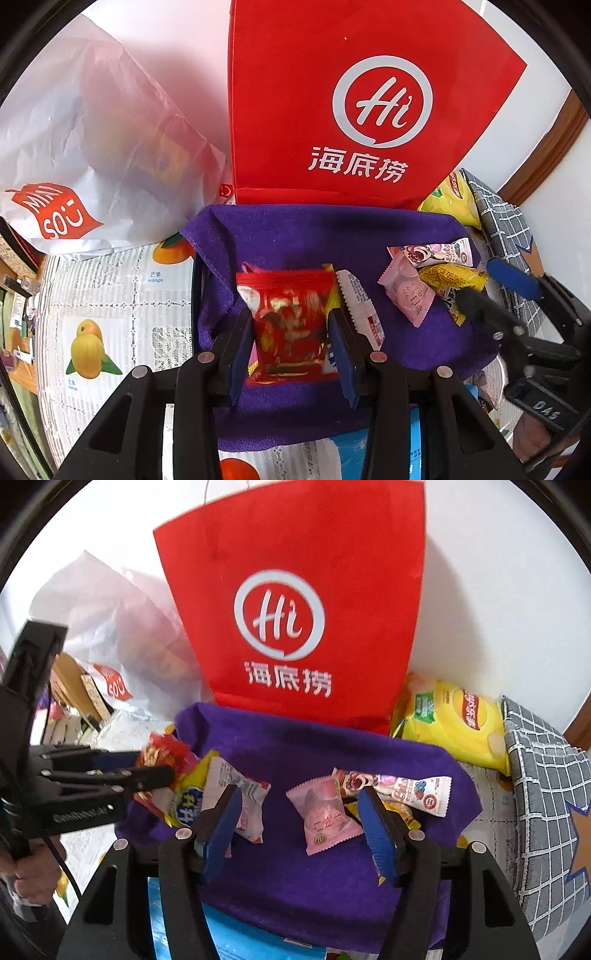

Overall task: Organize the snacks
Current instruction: 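Lower both snacks onto the towel and open both grippers, then pull both open grippers back from the towel toward the loose snacks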

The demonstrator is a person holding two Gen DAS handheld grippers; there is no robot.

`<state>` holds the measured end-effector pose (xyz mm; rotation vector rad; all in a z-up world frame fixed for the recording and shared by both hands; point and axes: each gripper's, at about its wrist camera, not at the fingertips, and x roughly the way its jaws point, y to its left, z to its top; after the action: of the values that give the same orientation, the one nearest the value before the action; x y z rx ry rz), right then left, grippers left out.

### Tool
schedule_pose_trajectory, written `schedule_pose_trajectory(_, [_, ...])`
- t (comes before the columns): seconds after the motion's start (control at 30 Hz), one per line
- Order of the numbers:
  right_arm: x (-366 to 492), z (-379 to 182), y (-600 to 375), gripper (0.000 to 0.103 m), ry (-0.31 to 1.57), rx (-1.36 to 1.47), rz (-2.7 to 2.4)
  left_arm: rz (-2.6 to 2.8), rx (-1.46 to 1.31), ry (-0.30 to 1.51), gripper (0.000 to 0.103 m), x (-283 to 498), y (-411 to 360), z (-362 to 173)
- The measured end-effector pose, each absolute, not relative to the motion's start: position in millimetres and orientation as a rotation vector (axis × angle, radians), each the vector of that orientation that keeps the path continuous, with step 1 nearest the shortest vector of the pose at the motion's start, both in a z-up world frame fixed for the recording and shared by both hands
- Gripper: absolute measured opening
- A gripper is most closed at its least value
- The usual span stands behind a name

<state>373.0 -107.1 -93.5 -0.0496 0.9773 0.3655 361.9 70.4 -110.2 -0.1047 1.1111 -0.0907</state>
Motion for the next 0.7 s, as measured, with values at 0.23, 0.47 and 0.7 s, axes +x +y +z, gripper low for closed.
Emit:
schedule_pose_trajectory(0.23, [365.9,-77.8,-109.2,0.066,0.931,-0.026,0.373,-0.139,-0.111,1.080,0.058,357.5,66.1,-100.6])
schedule_pose_trajectory(0.47, [360.0,-71.1,-108.0,0.066,0.916,-0.015,0.371,-0.152,-0.105,1.053,0.065,353.3,62.3,-89.9])
schedule_pose_trajectory(0.7, [347.5,-58.1,-117.1,0.066,0.906,-0.011,0.329,-0.168,-0.120,1.028,0.067,346.9,62.0,-79.5])
